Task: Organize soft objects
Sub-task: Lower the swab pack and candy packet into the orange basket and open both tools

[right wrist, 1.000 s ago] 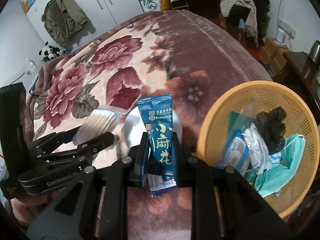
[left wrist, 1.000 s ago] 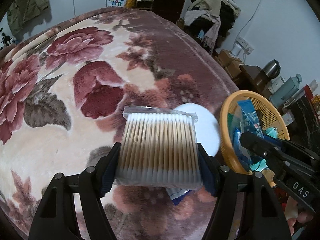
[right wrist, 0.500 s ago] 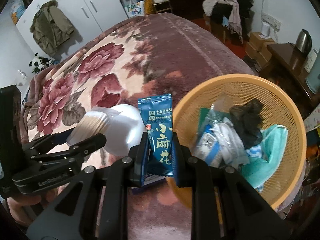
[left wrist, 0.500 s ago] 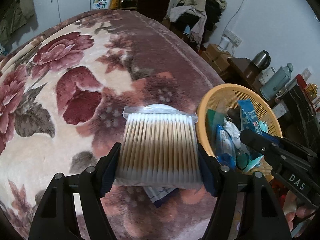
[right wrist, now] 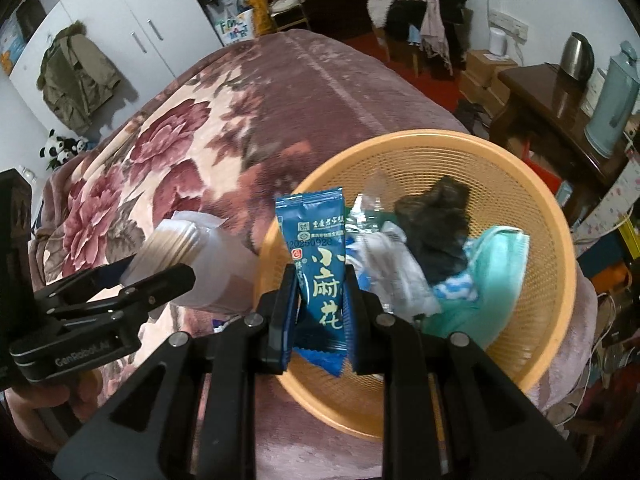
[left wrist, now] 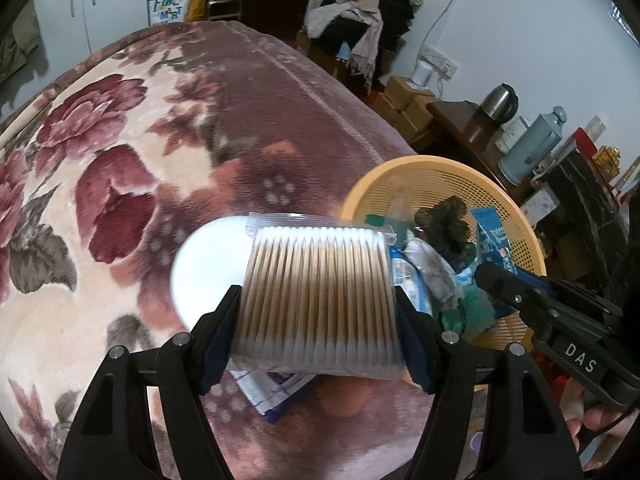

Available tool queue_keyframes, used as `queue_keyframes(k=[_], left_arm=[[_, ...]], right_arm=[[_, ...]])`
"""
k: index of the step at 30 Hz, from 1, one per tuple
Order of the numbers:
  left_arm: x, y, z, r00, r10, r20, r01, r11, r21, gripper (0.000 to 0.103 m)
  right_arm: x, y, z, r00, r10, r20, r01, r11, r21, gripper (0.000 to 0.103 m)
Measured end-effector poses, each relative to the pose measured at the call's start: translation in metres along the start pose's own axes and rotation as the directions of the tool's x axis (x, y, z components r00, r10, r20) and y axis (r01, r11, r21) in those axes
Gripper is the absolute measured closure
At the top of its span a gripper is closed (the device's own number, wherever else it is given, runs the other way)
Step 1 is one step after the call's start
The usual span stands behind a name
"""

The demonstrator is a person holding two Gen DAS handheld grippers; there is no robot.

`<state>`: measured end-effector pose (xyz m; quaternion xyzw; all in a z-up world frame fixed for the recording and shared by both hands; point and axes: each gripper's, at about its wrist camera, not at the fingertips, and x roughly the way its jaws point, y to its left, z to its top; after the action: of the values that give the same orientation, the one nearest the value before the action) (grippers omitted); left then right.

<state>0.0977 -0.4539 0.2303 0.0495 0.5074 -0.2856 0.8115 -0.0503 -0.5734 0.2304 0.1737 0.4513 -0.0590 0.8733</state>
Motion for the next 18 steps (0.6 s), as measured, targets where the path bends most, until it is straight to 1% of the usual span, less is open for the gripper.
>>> queue_keyframes(k=[8,12,16,18], left_arm=[[0.008,-0.032,0.009,0.999,-0.035,-0.001,0.035,0.998,0.052,0.031],[0.017,-0.053,0.011,0.998,-0.068,-0.015,0.069,0.994,0.079,0.031],[0.028,-0.071,0.008,0.996,-0.081,-0.036,0.084,0.991,0.104,0.031],[0.032,-0.079,0.005,0.995,-0.087,-0.044,0.092,0.989,0.118,0.03]], right_arm=[[-0.007,-0.037,0.002,1.0,-0.02,0.01,0.019,0.997,0.081,0.082],[-0.011,-0.05,0.006,0.999,-0.028,0.023,0.025,0.992,0.121,0.082],[-0.015,-0.059,0.008,0.999,-0.041,0.035,0.035,0.989,0.147,0.082],[-0.015,-0.062,0.007,0.998,-0.046,0.033,0.04,0.987,0.154,0.08]])
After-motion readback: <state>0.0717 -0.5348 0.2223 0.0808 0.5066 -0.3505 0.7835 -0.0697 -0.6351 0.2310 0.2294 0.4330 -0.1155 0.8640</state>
